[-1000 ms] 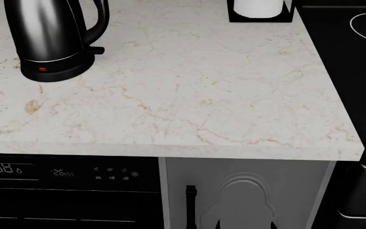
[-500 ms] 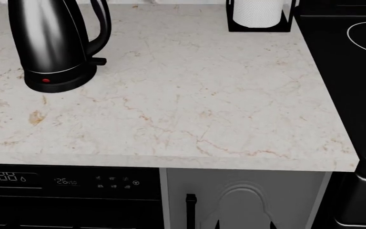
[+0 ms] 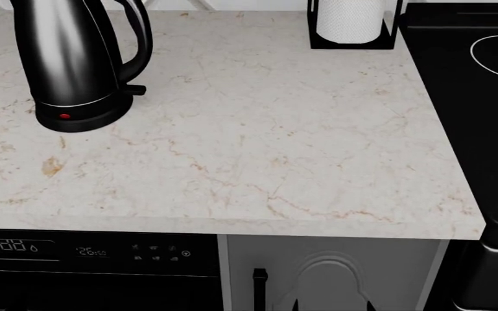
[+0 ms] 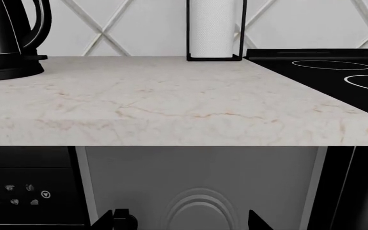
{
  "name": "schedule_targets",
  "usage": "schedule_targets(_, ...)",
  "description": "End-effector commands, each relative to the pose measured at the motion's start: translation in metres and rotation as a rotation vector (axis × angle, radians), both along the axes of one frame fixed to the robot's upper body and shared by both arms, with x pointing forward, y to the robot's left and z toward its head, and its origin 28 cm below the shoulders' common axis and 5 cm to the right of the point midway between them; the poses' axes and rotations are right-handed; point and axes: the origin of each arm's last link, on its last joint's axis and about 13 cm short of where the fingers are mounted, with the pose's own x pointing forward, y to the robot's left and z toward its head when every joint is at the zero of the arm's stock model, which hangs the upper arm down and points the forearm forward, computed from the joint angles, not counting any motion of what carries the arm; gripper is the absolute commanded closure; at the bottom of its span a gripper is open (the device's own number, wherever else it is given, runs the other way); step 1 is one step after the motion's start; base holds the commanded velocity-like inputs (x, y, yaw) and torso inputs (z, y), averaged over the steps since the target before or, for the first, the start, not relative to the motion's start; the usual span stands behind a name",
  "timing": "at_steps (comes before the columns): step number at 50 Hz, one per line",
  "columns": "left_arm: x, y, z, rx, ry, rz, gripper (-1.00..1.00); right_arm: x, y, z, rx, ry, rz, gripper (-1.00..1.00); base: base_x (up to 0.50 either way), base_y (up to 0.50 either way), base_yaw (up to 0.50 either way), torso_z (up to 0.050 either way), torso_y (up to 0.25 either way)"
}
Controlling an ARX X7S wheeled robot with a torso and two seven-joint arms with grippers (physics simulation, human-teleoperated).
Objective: Close the lid of the electric kettle.
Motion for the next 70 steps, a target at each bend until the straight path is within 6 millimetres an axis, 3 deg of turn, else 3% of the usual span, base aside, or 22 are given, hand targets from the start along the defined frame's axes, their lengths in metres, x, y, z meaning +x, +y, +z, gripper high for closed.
schedule_targets(1, -0.003, -0.001, 0.001, -0.004, -0.034, -0.019, -1.0, 0.0, 0.0, 0.002, 0.011, -0.005, 0.0, -1.0, 0.0, 0.0, 0.0, 0.045, 0.002)
schedule_targets(43, 0.0, 0.0, -0.002, -0.016, 0.001, -0.007, -1.0, -0.002, 0.001, 0.0, -0.026, -0.024, -0.003, -1.0, 0.0, 0.45, 0.0, 0.0, 0.0)
schedule_targets(53, 0.0, -0.001, -0.002, -0.007, 0.003, -0.009, -1.0, -0.001, 0.002, 0.003, -0.007, -0.011, -0.002, -1.0, 0.0, 0.0, 0.0, 0.0, 0.0)
schedule_targets(57, -0.001, 0.001, 0.029, -0.022, 0.026, -0.023, -1.0, 0.003, -0.007, 0.03, -0.045, 0.023, -0.029, -1.0, 0.0, 0.0, 0.0, 0.0, 0.0)
schedule_targets(58, 0.025, 0.042, 0.091, 0.003, -0.121, 0.045, -1.0, 0.03, -0.059, 0.097, -0.063, -0.142, -0.171, -1.0, 0.0, 0.0, 0.0, 0.0, 0.0)
schedule_targets(59, 0.025, 0.033, 0.123, 0.003, -0.217, 0.028, -1.0, 0.027, -0.049, 0.123, -0.054, -0.208, -0.153, -1.0, 0.0, 0.0, 0.0, 0.0, 0.0)
schedule_targets(60, 0.014, 0.029, 0.144, 0.093, -0.238, -0.037, -1.0, 0.016, -0.045, 0.145, -0.152, -0.228, -0.087, -1.0, 0.0, 0.0, 0.0, 0.0, 0.0)
schedule_targets(61, 0.003, 0.027, 0.152, 0.1, -0.203, -0.044, -1.0, 0.001, -0.046, 0.162, -0.186, -0.235, -0.088, -1.0, 0.0, 0.0, 0.0, 0.0, 0.0)
schedule_targets(62, 0.001, 0.028, 0.152, 0.101, -0.131, -0.04, -1.0, -0.004, -0.047, 0.162, -0.177, -0.148, -0.099, -1.0, 0.0, 0.0, 0.0, 0.0, 0.0)
schedule_targets(70, 0.001, 0.031, 0.171, 0.103, -0.147, -0.06, -1.0, -0.01, -0.052, 0.19, -0.202, -0.194, -0.097, -1.0, 0.0, 0.0, 0.0, 0.0, 0.0)
